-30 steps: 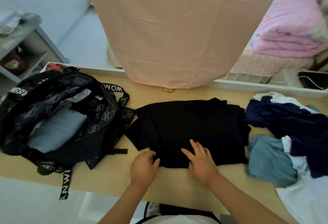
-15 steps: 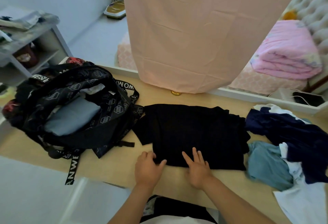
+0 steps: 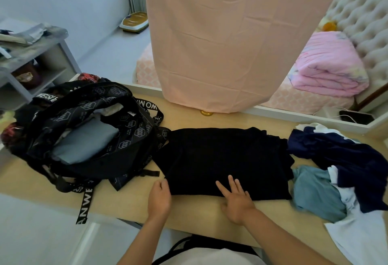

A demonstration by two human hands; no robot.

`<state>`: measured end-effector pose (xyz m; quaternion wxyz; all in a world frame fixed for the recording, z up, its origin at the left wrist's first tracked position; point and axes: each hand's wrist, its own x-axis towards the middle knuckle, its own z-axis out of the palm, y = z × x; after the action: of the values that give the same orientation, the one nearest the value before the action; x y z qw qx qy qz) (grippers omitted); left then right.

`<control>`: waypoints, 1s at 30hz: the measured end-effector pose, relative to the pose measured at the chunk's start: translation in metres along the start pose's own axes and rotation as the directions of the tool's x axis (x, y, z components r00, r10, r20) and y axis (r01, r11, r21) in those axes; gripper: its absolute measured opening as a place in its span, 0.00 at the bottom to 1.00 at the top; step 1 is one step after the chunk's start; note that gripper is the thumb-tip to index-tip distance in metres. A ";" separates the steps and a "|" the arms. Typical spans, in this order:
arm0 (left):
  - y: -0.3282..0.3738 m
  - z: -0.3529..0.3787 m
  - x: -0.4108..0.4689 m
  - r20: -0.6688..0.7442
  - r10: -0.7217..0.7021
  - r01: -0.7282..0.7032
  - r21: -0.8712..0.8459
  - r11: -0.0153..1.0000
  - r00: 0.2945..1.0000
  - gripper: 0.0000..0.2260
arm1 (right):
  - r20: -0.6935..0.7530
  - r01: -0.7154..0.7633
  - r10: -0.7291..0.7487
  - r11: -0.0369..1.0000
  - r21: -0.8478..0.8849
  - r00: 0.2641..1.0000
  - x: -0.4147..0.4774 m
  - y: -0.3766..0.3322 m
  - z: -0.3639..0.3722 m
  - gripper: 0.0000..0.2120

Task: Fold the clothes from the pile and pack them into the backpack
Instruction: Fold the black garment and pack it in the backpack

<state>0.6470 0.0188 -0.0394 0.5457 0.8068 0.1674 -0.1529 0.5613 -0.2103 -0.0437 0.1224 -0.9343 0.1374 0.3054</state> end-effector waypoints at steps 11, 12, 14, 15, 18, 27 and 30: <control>-0.005 -0.034 0.029 0.139 0.471 -0.363 0.828 0.427 0.871 0.14 | -0.160 0.180 -0.138 0.941 0.287 0.977 -0.013 -0.013 -0.010 0.18; 0.001 -0.024 0.027 0.194 0.543 -0.457 0.791 0.405 0.817 0.15 | -0.259 0.147 -0.074 0.951 0.272 0.963 -0.013 -0.006 -0.012 0.17; 0.011 -0.002 0.023 0.351 0.605 -0.633 0.692 0.347 0.715 0.15 | -0.420 -0.029 0.143 0.963 0.267 0.896 -0.011 0.015 -0.015 0.18; 0.013 0.009 0.021 0.436 0.579 -0.683 0.657 0.319 0.689 0.17 | -0.436 -0.156 0.284 0.939 0.306 0.854 -0.013 0.027 -0.016 0.20; 0.004 0.031 0.013 0.640 0.336 -0.722 0.637 0.271 0.691 0.29 | -0.277 -0.423 0.575 0.784 0.454 0.769 -0.017 0.065 -0.011 0.28; 0.001 0.048 0.006 0.666 0.164 -0.686 0.705 0.183 0.728 0.34 | -0.228 -0.566 0.694 0.700 0.436 0.682 -0.039 0.136 0.000 0.08; 0.018 0.061 0.008 0.624 0.230 -0.662 0.730 0.170 0.747 0.26 | -0.106 -0.617 0.716 0.658 0.433 0.690 -0.040 0.143 -0.002 0.06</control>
<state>0.6584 -0.0440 -0.0496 0.0227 0.9299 -0.3094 -0.1975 0.4836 -0.3374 -0.0382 0.1513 -0.8088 0.5425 0.1690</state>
